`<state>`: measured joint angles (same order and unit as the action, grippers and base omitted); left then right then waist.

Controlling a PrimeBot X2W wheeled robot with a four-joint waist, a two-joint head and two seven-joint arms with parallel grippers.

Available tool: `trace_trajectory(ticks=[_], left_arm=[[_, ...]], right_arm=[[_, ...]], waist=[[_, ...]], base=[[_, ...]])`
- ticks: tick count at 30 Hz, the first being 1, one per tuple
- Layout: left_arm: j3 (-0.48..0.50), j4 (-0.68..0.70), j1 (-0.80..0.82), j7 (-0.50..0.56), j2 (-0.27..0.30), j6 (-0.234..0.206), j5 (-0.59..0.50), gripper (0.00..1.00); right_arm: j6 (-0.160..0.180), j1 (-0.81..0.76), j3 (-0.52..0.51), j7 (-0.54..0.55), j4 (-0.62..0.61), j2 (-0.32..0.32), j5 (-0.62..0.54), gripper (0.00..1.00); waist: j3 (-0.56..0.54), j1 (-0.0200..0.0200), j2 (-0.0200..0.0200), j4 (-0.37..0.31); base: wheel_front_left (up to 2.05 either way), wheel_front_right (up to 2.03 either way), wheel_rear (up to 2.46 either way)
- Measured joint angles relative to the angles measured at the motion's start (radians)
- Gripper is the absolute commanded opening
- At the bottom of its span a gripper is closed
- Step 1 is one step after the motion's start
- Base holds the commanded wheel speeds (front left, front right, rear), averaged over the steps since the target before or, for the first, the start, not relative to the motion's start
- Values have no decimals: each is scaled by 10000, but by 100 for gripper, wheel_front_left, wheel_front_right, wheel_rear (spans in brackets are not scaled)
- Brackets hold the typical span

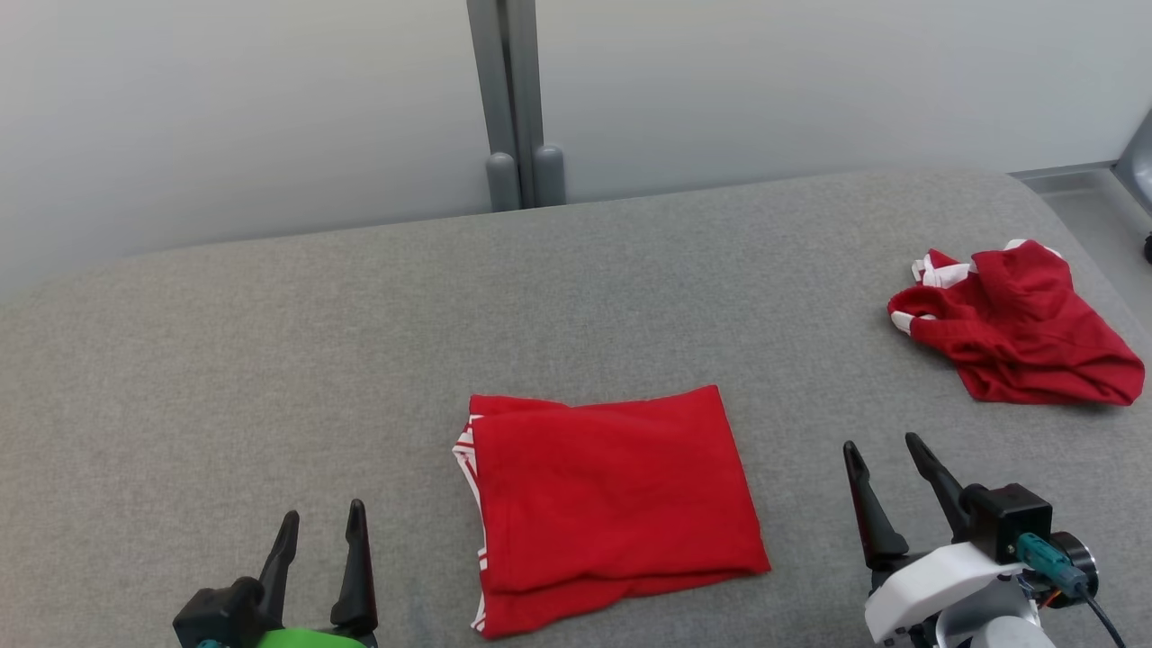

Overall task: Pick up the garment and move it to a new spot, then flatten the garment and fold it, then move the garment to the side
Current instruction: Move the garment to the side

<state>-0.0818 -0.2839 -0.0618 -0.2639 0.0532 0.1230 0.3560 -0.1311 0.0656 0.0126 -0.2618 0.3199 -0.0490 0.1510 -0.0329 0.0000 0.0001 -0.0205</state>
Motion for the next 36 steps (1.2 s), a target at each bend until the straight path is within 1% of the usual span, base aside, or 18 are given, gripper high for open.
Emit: trace_trajectory(ticks=[5,6,9,15,21,24,27,32,33,34,35,36], left_arm=[[10,-4,2,0,-8,6,-44,100],[12,-6,9,0,-10,6,-48,100],[12,-35,49,2,-12,8,-58,100],[23,-27,160,0,-15,13,-67,100],[140,38,324,0,-21,15,-67,100],[180,48,390,0,-21,15,-67,100],[199,54,496,0,-21,17,-63,100],[196,71,560,0,-23,38,25,100],[186,71,589,0,-23,38,35,100],[171,71,616,0,-23,38,38,100],[155,71,635,0,-23,38,54,100],[134,71,662,0,-23,38,90,100]], right_arm=[[0,225,259,23,527,-6,-21,100],[0,403,359,184,692,2,-15,100],[0,1104,704,740,1053,-2,-117,100],[0,2210,1505,2552,1885,2,-86,100],[0,2860,1770,4130,2581,8,88,100],[0,3064,1839,4598,2888,-4,224,100],[0,3224,2117,5009,3206,2,671,100],[0,3626,2500,5185,3626,-4,1106,100],[2,3707,2606,5183,3705,-4,1166,96],[0,3786,2698,5181,3764,-21,1239,78],[2,3848,2782,5177,3816,-35,1281,37],[2,3935,2903,5135,3881,-38,1308,20]], waist=[[35,0,0,28],[49,0,0,36],[101,0,0,81],[258,0,0,278],[561,0,0,543],[740,0,0,687],[915,0,0,821],[1197,0,0,936],[1248,0,0,943],[1291,0,0,943],[1320,0,0,939],[1351,0,-1,922]], base=[[0,0,0],[0,0,0],[0,0,0],[0,0,0],[0,0,0],[0,0,0],[0,0,0],[0,0,0],[0,0,0],[0,0,0],[0,0,0],[0,0,0]])
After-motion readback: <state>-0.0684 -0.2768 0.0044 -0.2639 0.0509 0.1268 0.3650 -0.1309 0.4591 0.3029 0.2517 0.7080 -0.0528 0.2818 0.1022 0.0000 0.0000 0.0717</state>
